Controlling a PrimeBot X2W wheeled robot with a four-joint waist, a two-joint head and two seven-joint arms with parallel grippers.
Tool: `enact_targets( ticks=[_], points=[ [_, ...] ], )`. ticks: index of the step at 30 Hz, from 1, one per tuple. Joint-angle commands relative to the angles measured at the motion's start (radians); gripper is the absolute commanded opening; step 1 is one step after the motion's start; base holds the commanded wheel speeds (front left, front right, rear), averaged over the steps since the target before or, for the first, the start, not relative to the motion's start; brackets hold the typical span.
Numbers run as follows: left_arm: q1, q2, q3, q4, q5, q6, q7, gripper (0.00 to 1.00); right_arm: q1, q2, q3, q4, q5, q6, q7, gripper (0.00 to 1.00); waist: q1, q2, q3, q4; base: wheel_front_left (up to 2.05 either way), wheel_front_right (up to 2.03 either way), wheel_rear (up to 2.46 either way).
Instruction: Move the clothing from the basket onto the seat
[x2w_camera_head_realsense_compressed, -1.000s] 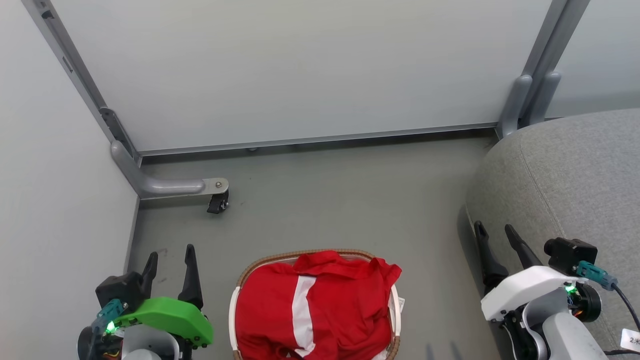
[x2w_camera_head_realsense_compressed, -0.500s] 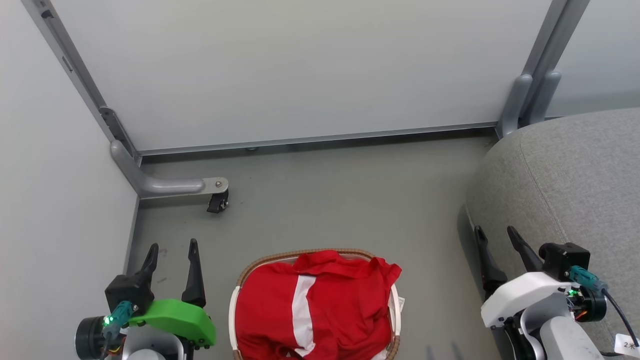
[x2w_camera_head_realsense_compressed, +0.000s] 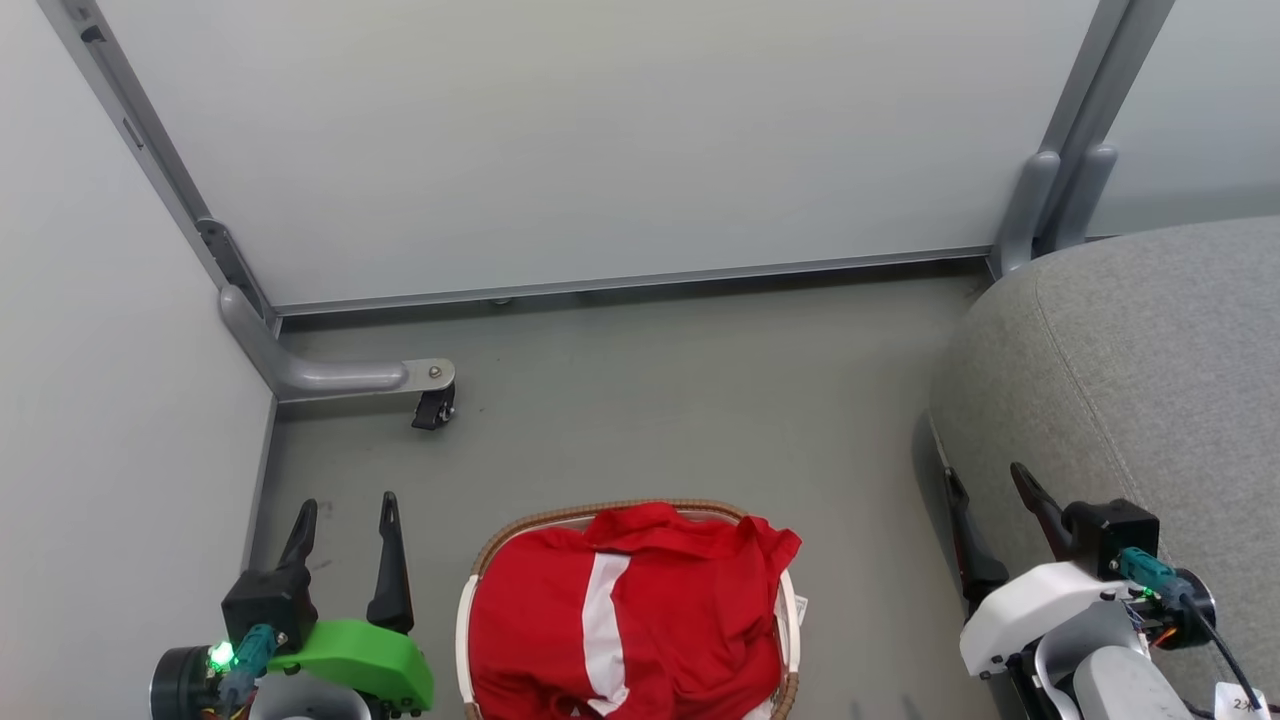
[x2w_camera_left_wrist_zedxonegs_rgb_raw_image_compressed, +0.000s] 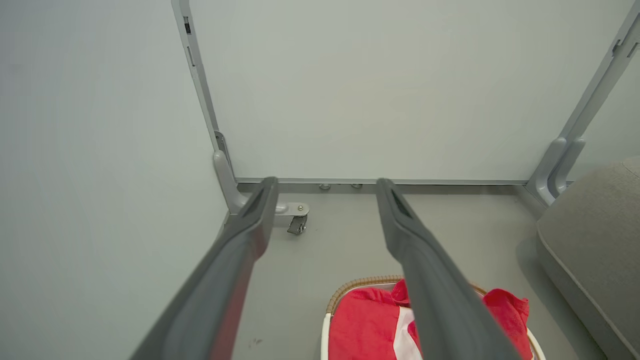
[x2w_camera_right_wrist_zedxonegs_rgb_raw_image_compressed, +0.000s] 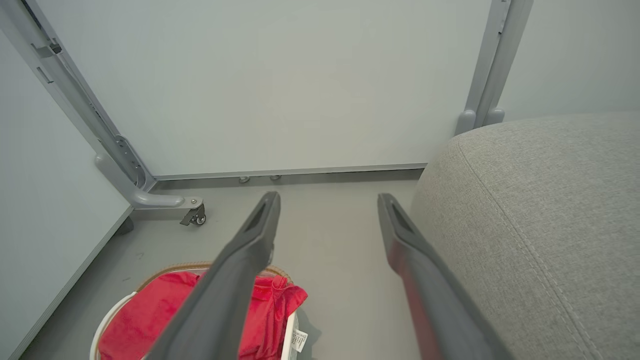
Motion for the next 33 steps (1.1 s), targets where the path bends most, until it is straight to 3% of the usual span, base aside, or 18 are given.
enact_targets(
  ticks=[1, 9, 14, 22, 33],
  points=[
    [0.008, -0.004, 0.002, 0.000, 0.025, -0.009, -0.009, 1.00, 0.007, -0.004, -0.002, 0.001, -0.025, 0.000, -0.011, 1.00, 0.0000, -0.0001, 0.005, -0.001, 0.00, 0.00, 0.00],
    [-0.041, -0.034, 0.014, 0.051, 0.052, -0.093, -0.025, 1.00, -0.041, -0.003, 0.017, -0.013, -0.079, 0.000, -0.026, 1.00, 0.0000, -0.0001, 0.097, -0.029, 0.00, 0.00, 0.00],
    [-0.107, -0.040, 0.003, 0.093, 0.079, -0.119, -0.033, 1.00, -0.091, -0.004, 0.038, -0.030, -0.100, 0.000, -0.035, 1.00, 0.0000, -0.0001, 0.192, -0.061, 0.00, 0.00, 0.00],
    [-0.273, -0.040, -0.046, 0.180, 0.140, -0.137, -0.050, 1.00, -0.195, -0.004, 0.078, -0.077, -0.108, 0.000, -0.051, 1.00, 0.0000, -0.0001, 0.409, -0.131, 0.00, 0.00, 0.00],
    [-0.432, 0.030, -0.229, 0.335, 0.041, -0.138, -0.047, 1.00, -0.268, -0.003, 0.157, -0.096, 0.004, 0.000, -0.050, 1.00, 0.0000, -0.0001, 0.602, -0.192, 0.00, 0.00, 0.00]
  ],
)
